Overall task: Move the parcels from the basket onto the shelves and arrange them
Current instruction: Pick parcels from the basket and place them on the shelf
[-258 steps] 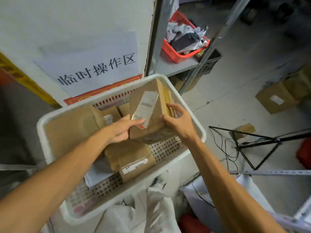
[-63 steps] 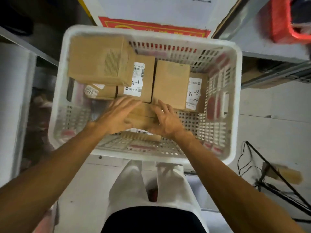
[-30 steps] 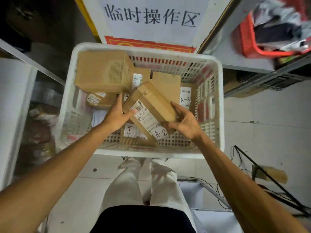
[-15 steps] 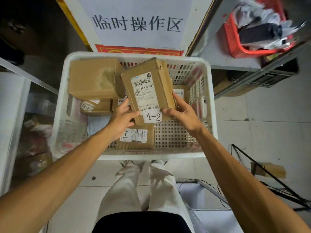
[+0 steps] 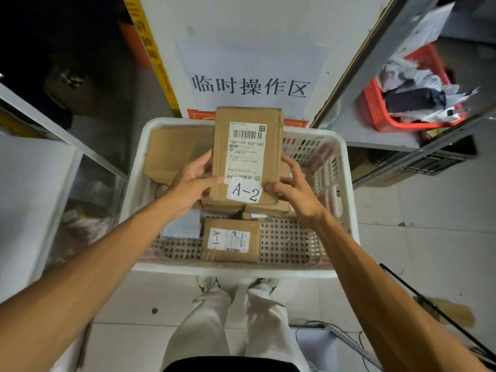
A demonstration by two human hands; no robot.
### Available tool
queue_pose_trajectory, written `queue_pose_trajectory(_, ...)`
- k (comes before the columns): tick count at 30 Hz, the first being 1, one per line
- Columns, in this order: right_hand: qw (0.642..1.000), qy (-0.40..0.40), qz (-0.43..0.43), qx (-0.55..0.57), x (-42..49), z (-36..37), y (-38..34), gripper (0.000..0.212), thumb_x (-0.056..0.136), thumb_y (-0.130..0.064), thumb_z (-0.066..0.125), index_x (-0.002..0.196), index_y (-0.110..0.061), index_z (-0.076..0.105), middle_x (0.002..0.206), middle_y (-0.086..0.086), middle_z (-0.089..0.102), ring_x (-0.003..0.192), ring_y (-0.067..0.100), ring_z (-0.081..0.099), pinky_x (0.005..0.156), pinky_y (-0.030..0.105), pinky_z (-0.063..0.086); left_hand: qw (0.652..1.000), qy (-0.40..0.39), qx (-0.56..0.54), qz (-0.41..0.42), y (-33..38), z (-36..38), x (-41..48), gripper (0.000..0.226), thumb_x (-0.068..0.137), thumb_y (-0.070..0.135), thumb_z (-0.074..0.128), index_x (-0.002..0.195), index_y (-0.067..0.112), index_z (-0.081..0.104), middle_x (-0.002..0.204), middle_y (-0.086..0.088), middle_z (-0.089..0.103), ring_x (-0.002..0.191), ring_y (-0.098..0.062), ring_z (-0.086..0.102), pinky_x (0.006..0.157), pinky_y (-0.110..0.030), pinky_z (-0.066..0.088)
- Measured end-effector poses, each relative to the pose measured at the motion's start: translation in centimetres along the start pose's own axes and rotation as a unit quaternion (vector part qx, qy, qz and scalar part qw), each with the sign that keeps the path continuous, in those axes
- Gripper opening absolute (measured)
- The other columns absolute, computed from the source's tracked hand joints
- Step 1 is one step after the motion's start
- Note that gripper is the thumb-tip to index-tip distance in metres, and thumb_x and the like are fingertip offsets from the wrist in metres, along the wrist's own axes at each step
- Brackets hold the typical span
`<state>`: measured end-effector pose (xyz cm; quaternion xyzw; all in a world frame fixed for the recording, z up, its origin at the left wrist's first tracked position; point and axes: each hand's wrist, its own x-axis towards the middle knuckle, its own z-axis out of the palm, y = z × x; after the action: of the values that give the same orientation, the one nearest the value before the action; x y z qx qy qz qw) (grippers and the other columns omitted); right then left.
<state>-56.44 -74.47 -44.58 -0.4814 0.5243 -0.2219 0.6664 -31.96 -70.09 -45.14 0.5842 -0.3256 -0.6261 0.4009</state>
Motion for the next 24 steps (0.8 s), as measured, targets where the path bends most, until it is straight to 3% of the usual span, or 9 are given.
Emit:
queue_pose_trajectory(6,0.998,-0.014,-0.059,-0.019,-0.8,3.4,-5.3,0.092,0.074,-0.025,0.078,0.150,-0.038,0.028,0.119,0.019,0.064,0.110,0.033,0.063,0.097,0.055,0.049,0.998,0.017,-0.018,0.065,3.4,-3.1,-2.6,0.074,0.078,0.006,0.070,0.134,0.045,0.042,0.124,0.011,0.064,0.107,-0.009,0.065,0.077,-0.033,0.059)
queue_pose_trajectory(8,0.996,-0.024,-0.081,-0.023,-1.0,4.7,-6.9,0.091,0.076,-0.031,0.080,0.150,-0.039,0.028,0.118,0.018,0.065,0.107,0.030,0.065,0.090,0.047,0.054,0.995,0.030,-0.014,0.099,4.6,-3.9,-4.0,0.069,0.074,0.011,0.073,0.122,0.054,0.047,0.117,0.015,0.067,0.106,-0.009,0.065,0.076,-0.032,0.059)
queue_pose_trajectory(10,0.993,-0.047,-0.100,-0.029,-1.2,6.0,-8.7,0.089,0.076,-0.032,0.080,0.148,-0.038,0.029,0.117,0.019,0.065,0.102,0.027,0.067,0.076,0.032,0.056,0.990,0.055,-0.025,0.124,5.6,-4.9,-5.7,0.072,0.069,0.018,0.075,0.126,0.051,0.045,0.114,0.015,0.069,0.106,-0.008,0.065,0.074,-0.031,0.059)
queue_pose_trajectory(11,0.992,-0.059,-0.109,-0.033,-1.2,6.6,-9.5,0.085,0.078,-0.029,0.079,0.147,-0.038,0.030,0.118,0.019,0.064,0.101,0.027,0.067,0.074,0.030,0.056,0.988,0.069,-0.033,0.133,6.1,-5.4,-6.6,0.075,0.068,0.019,0.075,0.131,0.045,0.044,0.114,0.014,0.069,0.106,-0.008,0.065,0.073,-0.031,0.059)
queue_pose_trajectory(16,0.979,-0.117,-0.162,-0.046,-1.5,10.2,-12.9,0.078,0.079,-0.026,0.079,0.142,-0.042,0.037,0.121,0.012,0.065,0.108,0.029,0.065,0.091,0.049,0.055,0.967,0.170,-0.039,0.184,8.0,-7.6,-11.8,0.077,0.075,0.005,0.073,0.140,0.030,0.040,0.099,0.027,0.070,0.096,0.002,0.066,0.068,-0.023,0.057)
queue_pose_trajectory(19,0.969,-0.161,-0.180,-0.043,-2.0,12.7,-14.4,0.077,0.081,-0.021,0.077,0.145,-0.038,0.037,0.122,0.013,0.065,0.109,0.030,0.064,0.093,0.055,0.052,0.951,0.238,-0.030,0.193,9.1,-8.5,-15.8,0.077,0.074,0.008,0.075,0.137,0.038,0.043,0.131,0.002,0.060,0.120,-0.014,0.057,0.091,-0.042,0.053)
queue_pose_trajectory(20,0.965,-0.177,-0.189,-0.042,-2.5,13.8,-15.0,0.077,0.081,-0.021,0.076,0.146,-0.036,0.037,0.124,0.011,0.063,0.110,0.028,0.064,0.092,0.055,0.052,0.945,0.259,-0.019,0.198,9.5,-8.9,-17.5,0.075,0.075,0.006,0.074,0.136,0.039,0.044,0.133,0.002,0.058,0.123,-0.016,0.055,0.094,-0.045,0.051)
queue_pose_trajectory(22,0.952,-0.212,-0.219,-0.044,-3.4,16.2,-16.2,0.079,0.080,-0.021,0.077,0.148,-0.033,0.037,0.127,0.007,0.061,0.111,0.020,0.063,0.089,0.046,0.057,0.931,0.295,-0.012,0.217,10.4,-9.4,-21.0,0.077,0.078,0.002,0.071,0.141,0.032,0.041,0.112,0.022,0.068,0.107,-0.002,0.063,0.079,-0.032,0.058)
queue_pose_trajectory(24,0.936,-0.250,-0.246,-0.033,-4.5,18.7,-17.2,0.080,0.079,-0.019,0.079,0.148,-0.030,0.038,0.127,0.006,0.060,0.112,0.013,0.062,0.087,0.035,0.057,0.912,0.334,-0.010,0.237,10.9,-9.9,-24.3,0.076,0.078,-0.001,0.069,0.142,0.030,0.040,0.101,0.024,0.070,0.094,0.001,0.067,0.065,-0.023,0.057)
